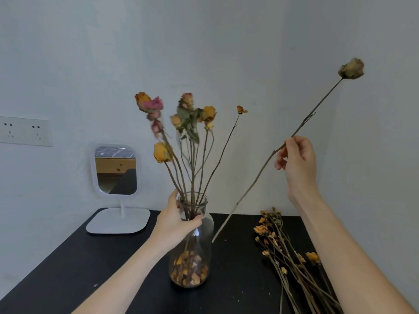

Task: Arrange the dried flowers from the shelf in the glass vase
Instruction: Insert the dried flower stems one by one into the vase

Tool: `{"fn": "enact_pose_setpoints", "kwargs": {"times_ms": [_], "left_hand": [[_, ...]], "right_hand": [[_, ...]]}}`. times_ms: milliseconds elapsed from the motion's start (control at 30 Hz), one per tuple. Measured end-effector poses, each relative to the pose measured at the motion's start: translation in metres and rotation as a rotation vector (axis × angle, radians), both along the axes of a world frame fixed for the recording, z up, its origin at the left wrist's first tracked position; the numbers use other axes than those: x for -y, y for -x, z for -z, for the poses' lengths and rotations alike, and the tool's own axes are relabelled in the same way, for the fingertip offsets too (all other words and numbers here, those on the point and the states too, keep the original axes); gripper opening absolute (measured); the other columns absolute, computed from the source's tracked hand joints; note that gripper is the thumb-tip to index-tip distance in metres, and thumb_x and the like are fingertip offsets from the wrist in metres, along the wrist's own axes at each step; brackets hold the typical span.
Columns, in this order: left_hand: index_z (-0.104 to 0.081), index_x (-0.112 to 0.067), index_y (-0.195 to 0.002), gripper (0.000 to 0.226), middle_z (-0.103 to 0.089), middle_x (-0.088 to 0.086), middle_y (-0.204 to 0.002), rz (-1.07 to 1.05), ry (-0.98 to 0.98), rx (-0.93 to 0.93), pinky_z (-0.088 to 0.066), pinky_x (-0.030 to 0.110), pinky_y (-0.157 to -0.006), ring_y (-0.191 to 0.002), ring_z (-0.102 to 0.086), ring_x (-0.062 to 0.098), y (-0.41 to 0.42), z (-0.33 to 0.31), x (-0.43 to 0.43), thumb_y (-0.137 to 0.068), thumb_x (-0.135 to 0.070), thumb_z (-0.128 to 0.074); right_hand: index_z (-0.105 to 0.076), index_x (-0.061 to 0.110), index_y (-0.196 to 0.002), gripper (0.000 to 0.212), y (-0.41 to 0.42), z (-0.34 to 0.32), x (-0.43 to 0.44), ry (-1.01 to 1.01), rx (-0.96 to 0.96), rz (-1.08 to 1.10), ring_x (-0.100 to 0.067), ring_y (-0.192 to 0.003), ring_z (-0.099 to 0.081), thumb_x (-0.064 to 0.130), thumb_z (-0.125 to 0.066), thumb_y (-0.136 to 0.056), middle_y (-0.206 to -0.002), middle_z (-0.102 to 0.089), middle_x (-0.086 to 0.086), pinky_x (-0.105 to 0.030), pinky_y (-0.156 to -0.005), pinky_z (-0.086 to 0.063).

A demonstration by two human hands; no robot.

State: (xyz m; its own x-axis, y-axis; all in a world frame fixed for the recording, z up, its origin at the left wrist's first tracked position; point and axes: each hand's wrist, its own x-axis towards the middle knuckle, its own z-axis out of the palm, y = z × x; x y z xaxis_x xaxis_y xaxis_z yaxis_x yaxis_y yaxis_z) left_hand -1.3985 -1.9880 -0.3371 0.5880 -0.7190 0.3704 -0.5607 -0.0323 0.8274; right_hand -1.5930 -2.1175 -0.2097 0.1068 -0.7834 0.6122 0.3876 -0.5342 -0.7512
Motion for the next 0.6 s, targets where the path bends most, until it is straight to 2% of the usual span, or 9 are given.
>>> {"fn": "enact_pose_setpoints", "kwargs": {"times_ms": [100,200,300,433,533,600], "left_hand": [[-0.024,-0.025,-0.14,0.091,-0.048,-0.013,-0.126,0.049,0.018,-0.059,-0.035,0.03,-0.101,-0.122,-0.043,0.01,-0.001,0.002,-0.001,-0.068,-0.04,-0.077],[-0.026,-0.024,-0.137,0.095,-0.048,-0.006,-0.128,-0.017,0.063,-0.011,-0.037,0.037,-0.103,-0.121,-0.044,0.013,0.005,0.0,0.002,-0.062,-0.043,-0.081],[-0.025,-0.019,-0.14,0.099,-0.049,-0.001,-0.132,-0.082,0.082,-0.002,-0.039,0.036,-0.101,-0.123,-0.046,0.018,0.005,-0.001,0.007,-0.061,-0.039,-0.082],[-0.027,-0.019,-0.14,0.1,-0.054,0.0,-0.129,-0.112,0.057,-0.003,-0.042,0.032,-0.096,-0.12,-0.051,0.019,0.0,0.0,0.008,-0.06,-0.041,-0.083],[-0.031,-0.018,-0.137,0.093,-0.06,-0.012,-0.112,-0.112,0.03,0.009,-0.045,0.025,-0.089,-0.104,-0.057,0.009,-0.004,0.002,0.008,-0.063,-0.039,-0.082],[-0.034,-0.019,-0.133,0.084,-0.055,-0.022,-0.096,-0.094,0.02,0.012,-0.041,0.011,-0.076,-0.093,-0.055,0.003,-0.006,0.003,0.007,-0.065,-0.034,-0.08]], "right_hand": [[-0.047,0.021,-0.082,0.017,-0.002,-0.009,-0.004,0.015,0.061,-0.001,-0.002,-0.045,-0.045,0.015,-0.04,-0.097,-0.055,-0.048,0.012,-0.017,-0.043,-0.04],[-0.046,0.021,-0.082,0.018,-0.004,-0.019,-0.009,0.039,0.115,-0.007,-0.002,-0.045,-0.044,0.014,-0.039,-0.097,-0.052,-0.048,0.014,-0.018,-0.043,-0.039],[-0.044,0.022,-0.081,0.019,-0.005,-0.027,-0.013,0.092,0.132,0.013,-0.002,-0.045,-0.044,0.013,-0.038,-0.096,-0.049,-0.048,0.018,-0.018,-0.043,-0.038],[-0.043,0.021,-0.081,0.02,-0.002,-0.032,-0.014,0.126,0.153,0.06,-0.002,-0.045,-0.042,0.011,-0.036,-0.096,-0.059,-0.044,0.01,-0.019,-0.043,-0.036],[-0.042,0.021,-0.081,0.02,0.001,-0.034,-0.015,0.115,0.182,0.078,-0.003,-0.047,-0.043,0.01,-0.035,-0.096,-0.064,-0.042,0.005,-0.019,-0.044,-0.037],[-0.042,0.021,-0.081,0.02,0.001,-0.034,-0.016,0.107,0.198,0.083,-0.003,-0.047,-0.043,0.01,-0.035,-0.096,-0.063,-0.042,0.005,-0.02,-0.044,-0.037]]}}
